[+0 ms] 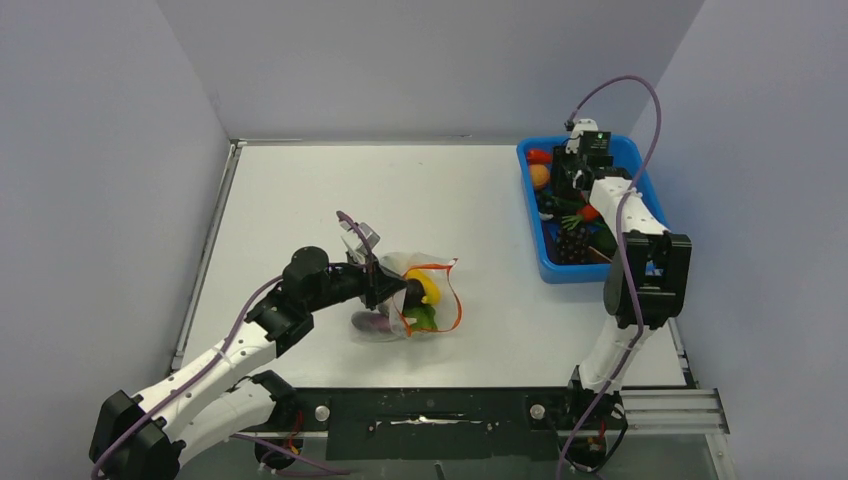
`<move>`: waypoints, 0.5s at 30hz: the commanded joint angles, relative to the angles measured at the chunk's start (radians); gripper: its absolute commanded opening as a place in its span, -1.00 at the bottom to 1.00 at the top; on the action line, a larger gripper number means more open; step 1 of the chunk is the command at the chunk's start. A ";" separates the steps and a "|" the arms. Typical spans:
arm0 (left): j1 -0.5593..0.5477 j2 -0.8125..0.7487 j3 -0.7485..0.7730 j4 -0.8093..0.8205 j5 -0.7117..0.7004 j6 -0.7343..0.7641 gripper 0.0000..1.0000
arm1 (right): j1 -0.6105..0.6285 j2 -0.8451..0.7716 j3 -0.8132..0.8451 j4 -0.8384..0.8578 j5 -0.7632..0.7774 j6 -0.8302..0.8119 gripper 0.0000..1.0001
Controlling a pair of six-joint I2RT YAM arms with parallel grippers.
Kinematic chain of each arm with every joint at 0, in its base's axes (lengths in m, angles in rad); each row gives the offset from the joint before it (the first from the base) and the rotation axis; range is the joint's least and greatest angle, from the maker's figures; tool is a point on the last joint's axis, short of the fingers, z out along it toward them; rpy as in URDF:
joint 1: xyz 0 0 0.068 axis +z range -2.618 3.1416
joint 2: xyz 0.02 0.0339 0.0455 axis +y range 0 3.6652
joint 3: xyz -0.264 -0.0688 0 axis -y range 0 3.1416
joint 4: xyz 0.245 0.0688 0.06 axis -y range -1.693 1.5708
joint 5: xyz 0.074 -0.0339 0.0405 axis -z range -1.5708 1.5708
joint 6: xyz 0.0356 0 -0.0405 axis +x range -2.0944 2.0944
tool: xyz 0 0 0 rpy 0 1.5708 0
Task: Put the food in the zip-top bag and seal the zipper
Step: Pick up the fake fruit from the bin.
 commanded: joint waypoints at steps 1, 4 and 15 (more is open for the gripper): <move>-0.006 -0.023 0.017 0.060 -0.020 -0.039 -1.00 | 0.003 -0.145 -0.064 0.044 -0.001 0.059 -0.15; -0.005 -0.029 0.020 0.073 -0.009 -0.074 -1.00 | 0.006 -0.199 -0.110 0.034 -0.002 0.085 -0.15; -0.005 -0.053 0.004 0.113 0.001 -0.167 -1.00 | 0.082 -0.464 -0.312 -0.030 0.019 0.138 -0.12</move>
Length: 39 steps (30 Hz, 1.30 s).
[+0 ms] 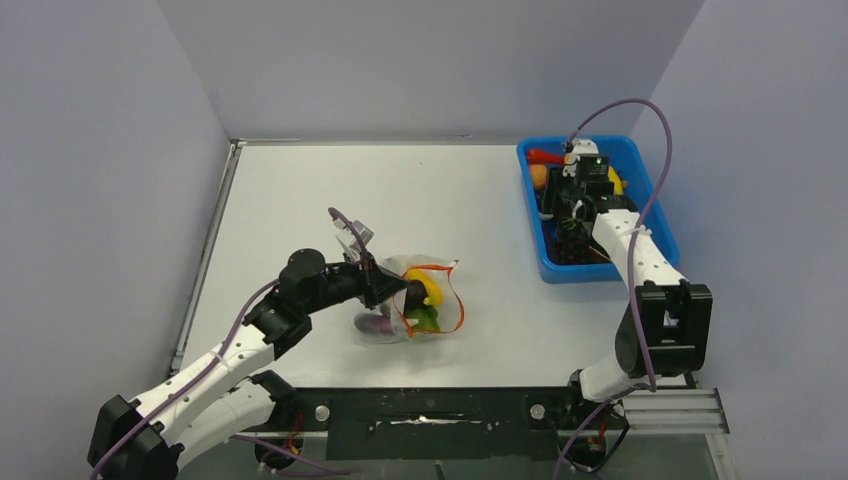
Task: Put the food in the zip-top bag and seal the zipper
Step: Pick up the fake fruit from the bin, then place the fake fruit in the zipper food storage bag.
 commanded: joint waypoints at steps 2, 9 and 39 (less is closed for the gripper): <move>-0.005 -0.037 0.020 0.088 0.006 -0.062 -1.00 | 0.045 -0.188 -0.049 -0.011 0.021 0.028 -0.12; -0.007 -0.072 0.013 0.080 -0.031 -0.096 -1.00 | 0.138 -0.406 -0.138 -0.038 -0.039 0.028 -0.12; -0.008 -0.060 0.019 0.186 -0.123 -0.249 -1.00 | 0.546 -0.774 -0.336 0.121 -0.325 0.221 -0.09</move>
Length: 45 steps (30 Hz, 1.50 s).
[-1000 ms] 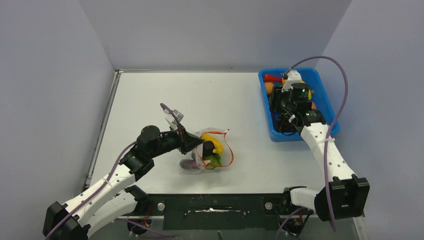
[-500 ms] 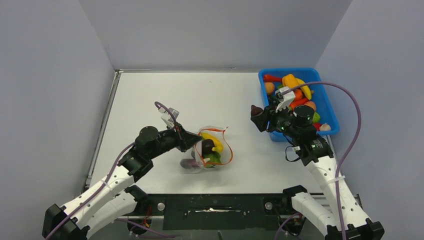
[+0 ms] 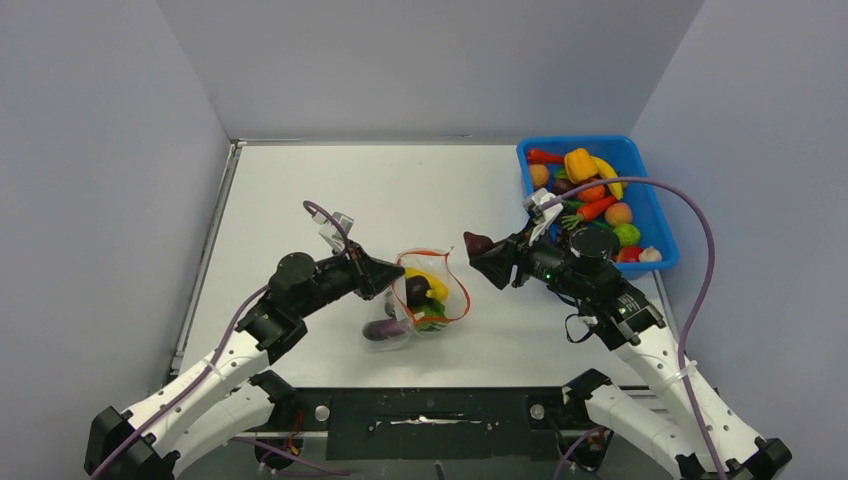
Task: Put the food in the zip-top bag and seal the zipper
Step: Place the fake fruit in the zipper food storage bag.
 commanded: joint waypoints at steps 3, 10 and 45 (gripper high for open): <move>-0.003 0.016 0.033 0.136 0.017 -0.034 -1.00 | 0.148 0.020 0.000 0.096 0.160 0.036 -0.10; -0.003 0.013 0.031 0.136 0.011 -0.037 -1.00 | 0.326 0.109 0.031 0.099 0.330 -0.012 -0.10; -0.005 -0.002 0.007 0.235 0.047 -0.115 -1.00 | 0.472 0.426 0.116 0.232 0.477 -0.024 0.60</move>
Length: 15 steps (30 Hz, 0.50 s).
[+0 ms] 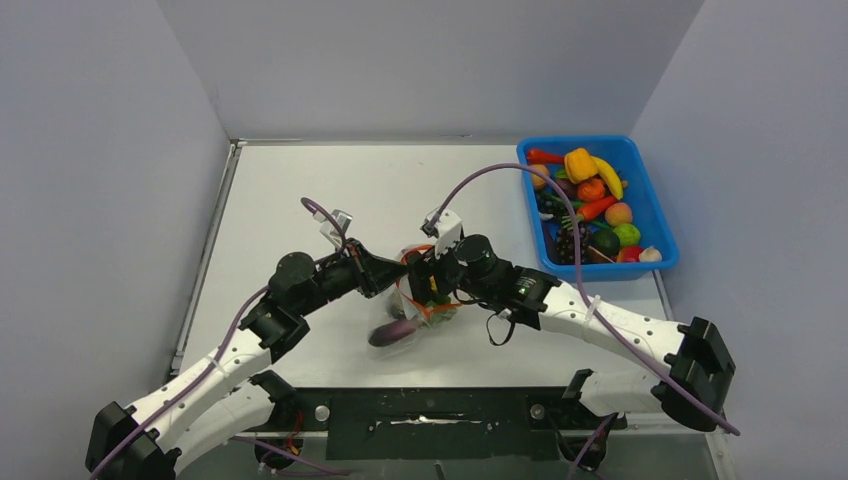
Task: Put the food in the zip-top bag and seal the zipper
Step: Place the fake fruit in the zipper food storage bag.
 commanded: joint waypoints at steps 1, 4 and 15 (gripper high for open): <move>-0.003 -0.025 0.009 0.147 0.009 -0.006 -1.00 | 0.003 -0.055 0.059 0.036 -0.028 0.006 0.60; -0.003 -0.022 0.011 0.151 0.007 0.005 -1.00 | 0.003 -0.083 0.088 -0.025 -0.050 -0.040 0.59; -0.004 -0.051 0.019 0.029 0.065 0.111 -1.00 | -0.004 -0.222 0.139 -0.324 -0.196 -0.401 0.55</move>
